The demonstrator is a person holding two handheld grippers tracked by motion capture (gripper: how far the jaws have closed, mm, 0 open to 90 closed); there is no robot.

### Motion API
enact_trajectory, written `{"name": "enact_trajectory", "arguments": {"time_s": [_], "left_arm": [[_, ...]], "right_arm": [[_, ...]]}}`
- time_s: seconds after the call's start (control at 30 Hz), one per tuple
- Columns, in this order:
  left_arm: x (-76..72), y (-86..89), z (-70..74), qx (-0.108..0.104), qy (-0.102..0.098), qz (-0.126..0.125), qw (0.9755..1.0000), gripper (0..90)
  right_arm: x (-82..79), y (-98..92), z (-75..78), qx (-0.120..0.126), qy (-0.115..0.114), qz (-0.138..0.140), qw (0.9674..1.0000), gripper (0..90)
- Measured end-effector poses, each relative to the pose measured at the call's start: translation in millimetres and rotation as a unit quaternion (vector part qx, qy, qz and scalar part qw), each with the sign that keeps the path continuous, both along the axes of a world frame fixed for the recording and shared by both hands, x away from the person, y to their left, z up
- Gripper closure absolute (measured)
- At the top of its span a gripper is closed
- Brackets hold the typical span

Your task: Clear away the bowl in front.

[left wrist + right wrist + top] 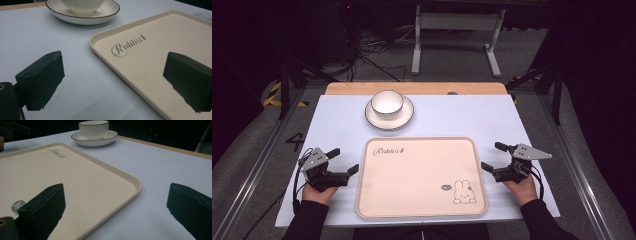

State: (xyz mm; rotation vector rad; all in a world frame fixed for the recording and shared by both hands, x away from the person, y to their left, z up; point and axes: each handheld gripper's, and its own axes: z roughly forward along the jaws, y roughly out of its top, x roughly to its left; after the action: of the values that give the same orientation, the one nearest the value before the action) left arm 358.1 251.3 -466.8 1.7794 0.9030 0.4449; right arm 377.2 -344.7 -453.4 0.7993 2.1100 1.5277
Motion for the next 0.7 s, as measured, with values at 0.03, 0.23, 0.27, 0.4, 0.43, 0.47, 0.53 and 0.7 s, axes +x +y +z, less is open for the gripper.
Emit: {"name": "enact_trajectory", "arguments": {"time_s": [0.03, 0.23, 0.27, 0.4, 0.43, 0.47, 0.53, 0.7], "left_arm": [[0.3, 0.3, 0.1, -0.001, 0.0, 0.0, 1.0, 4.1], [0.1, 0.0, 0.1, 0.0, 0.001, 0.002, 1.0, 3.9], [0.1, 0.0, 0.2, 0.0, 0.001, 0.002, 1.0, 3.9], [0.7, 1.3, 0.4, -0.007, 0.004, 0.003, 1.0, 3.9], [0.7, 2.1, 0.7, -0.01, 0.005, 0.005, 0.9999, 3.9], [0.7, 3.0, 1.1, -0.012, 0.005, 0.004, 0.9999, 3.9], [0.7, 4.0, 1.2, -0.015, 0.006, 0.006, 0.9998, 3.9], [0.4, 4.6, 4.6, -0.016, 0.002, 0.008, 0.9998, 3.9]], "right_arm": [[-0.1, 0.0, 0.0, 0.0, 0.0, 0.0, 1.0, 2.5], [0.0, -0.1, -0.1, 0.001, -0.001, 0.002, 1.0, 2.6], [0.0, -0.1, -0.1, 0.001, 0.0, 0.002, 1.0, 2.5], [0.0, 0.1, -0.1, -0.001, 0.0, 0.001, 1.0, 2.6], [0.0, 0.3, -0.1, -0.002, 0.0, 0.001, 1.0, 2.6], [-0.1, 0.3, -0.1, -0.002, 0.0, 0.001, 1.0, 2.6], [0.0, 0.4, -0.1, -0.002, 0.0, 0.0, 1.0, 2.6], [0.5, 0.3, -0.2, -0.001, 0.0, 0.001, 1.0, 2.7]]}}
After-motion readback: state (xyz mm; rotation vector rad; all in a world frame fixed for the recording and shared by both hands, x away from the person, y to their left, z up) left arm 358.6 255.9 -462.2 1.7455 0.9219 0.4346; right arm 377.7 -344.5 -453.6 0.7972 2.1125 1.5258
